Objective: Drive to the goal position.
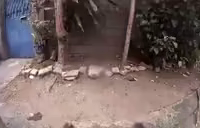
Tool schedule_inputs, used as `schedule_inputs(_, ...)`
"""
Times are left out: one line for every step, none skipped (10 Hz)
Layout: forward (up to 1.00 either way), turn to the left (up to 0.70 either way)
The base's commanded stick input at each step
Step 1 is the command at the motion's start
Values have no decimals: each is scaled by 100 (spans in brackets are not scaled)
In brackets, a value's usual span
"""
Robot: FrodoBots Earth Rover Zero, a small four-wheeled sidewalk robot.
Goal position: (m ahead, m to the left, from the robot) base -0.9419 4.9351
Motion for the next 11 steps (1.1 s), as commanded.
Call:
schedule_inputs(4,70)
schedule_inputs(4,70)
schedule_inputs(4,70)
schedule_inputs(4,70)
schedule_inputs(5,70)
schedule_inputs(4,70)
schedule_inputs(4,70)
schedule_inputs(4,70)
schedule_inputs(4,70)
schedule_inputs(4,0)
schedule_inputs(4,0)
